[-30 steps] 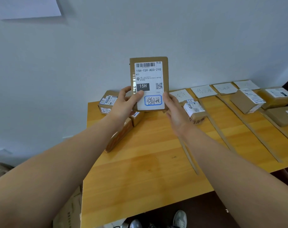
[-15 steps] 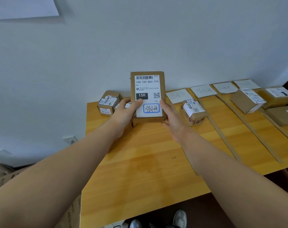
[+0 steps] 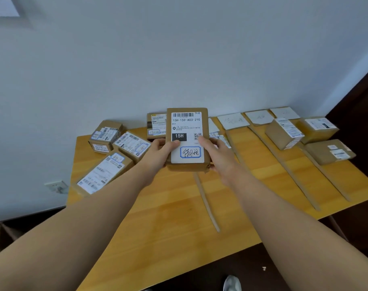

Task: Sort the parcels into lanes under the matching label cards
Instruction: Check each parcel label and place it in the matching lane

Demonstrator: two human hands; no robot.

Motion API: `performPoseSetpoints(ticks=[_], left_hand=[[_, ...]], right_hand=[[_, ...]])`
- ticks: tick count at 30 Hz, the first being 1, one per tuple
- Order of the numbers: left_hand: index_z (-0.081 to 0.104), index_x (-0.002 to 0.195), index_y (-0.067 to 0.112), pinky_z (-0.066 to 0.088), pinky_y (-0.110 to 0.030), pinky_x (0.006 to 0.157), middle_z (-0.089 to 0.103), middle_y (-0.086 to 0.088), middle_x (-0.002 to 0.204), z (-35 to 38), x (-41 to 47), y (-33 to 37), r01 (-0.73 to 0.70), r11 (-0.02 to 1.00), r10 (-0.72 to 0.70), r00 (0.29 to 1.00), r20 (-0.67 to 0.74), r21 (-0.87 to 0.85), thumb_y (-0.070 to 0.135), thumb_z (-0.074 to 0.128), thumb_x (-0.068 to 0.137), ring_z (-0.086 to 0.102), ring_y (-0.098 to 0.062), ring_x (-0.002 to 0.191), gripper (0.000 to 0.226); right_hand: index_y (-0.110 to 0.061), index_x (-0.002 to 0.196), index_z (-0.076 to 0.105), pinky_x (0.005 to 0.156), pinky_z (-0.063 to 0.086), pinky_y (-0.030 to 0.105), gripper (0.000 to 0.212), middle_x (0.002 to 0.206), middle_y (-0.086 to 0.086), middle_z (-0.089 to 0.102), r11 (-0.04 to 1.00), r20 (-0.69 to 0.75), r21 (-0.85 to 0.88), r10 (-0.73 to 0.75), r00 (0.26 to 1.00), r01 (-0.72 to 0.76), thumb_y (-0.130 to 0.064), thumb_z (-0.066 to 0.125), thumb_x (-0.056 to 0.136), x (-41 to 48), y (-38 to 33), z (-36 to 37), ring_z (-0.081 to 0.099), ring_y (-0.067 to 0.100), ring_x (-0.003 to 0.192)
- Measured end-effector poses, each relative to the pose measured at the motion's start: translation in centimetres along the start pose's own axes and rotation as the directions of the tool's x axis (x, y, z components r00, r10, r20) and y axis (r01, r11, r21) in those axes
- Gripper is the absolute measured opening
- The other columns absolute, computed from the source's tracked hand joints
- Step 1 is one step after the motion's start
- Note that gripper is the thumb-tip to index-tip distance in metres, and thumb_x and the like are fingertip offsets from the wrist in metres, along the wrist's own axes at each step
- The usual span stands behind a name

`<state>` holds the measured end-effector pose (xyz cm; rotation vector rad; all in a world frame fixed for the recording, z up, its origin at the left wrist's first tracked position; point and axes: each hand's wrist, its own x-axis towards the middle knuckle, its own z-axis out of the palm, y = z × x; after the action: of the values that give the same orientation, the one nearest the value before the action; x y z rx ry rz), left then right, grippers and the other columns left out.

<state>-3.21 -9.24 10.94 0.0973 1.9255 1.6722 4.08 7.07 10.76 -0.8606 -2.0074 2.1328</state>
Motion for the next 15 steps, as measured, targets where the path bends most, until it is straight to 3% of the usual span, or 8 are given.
performPoseSetpoints(ticks=[7,12,15], left_hand=[[0.048,0.118,0.023,0.048,-0.041,0.096,0.067,0.002,0.101,10.3,2.5,0.8,-0.001,0.998,0.000,1.000,0.023,0.060,0.043,0.061,0.087,0.062,-0.019,0.097,0.039],[0.058,0.107,0.025,0.046,-0.034,0.088,0.068,0.004,0.091,19.0,3.8,-0.3,0.047,0.993,-0.054,0.997,0.053,0.111,0.049,0.042,0.097,0.063,-0.014,0.083,0.030],[0.057,0.119,0.021,0.048,-0.034,0.084,0.067,-0.005,0.108,22.3,4.6,-1.2,0.084,0.985,-0.086,0.996,0.008,0.152,0.051,0.036,0.098,0.063,-0.022,0.097,0.042]], right_hand=[[-0.025,0.131,0.049,0.083,0.056,0.036,0.058,0.103,-0.005,0.074,0.994,0.039,-0.108,-0.012,0.999,0.017,-0.052,0.066,0.082,2.4,-0.2,-11.3,0.070,0.014,0.096],[-0.023,0.132,0.048,0.085,0.055,0.041,0.052,0.104,-0.002,0.074,0.987,0.022,-0.136,0.091,0.996,-0.087,-0.047,0.062,0.088,4.0,1.2,-20.5,0.069,0.017,0.097],[-0.022,0.122,0.051,0.070,0.051,0.032,0.043,0.098,-0.003,0.073,0.976,-0.020,-0.138,0.170,0.985,-0.171,-0.046,0.063,0.088,4.9,1.6,-24.4,0.067,0.013,0.089]])
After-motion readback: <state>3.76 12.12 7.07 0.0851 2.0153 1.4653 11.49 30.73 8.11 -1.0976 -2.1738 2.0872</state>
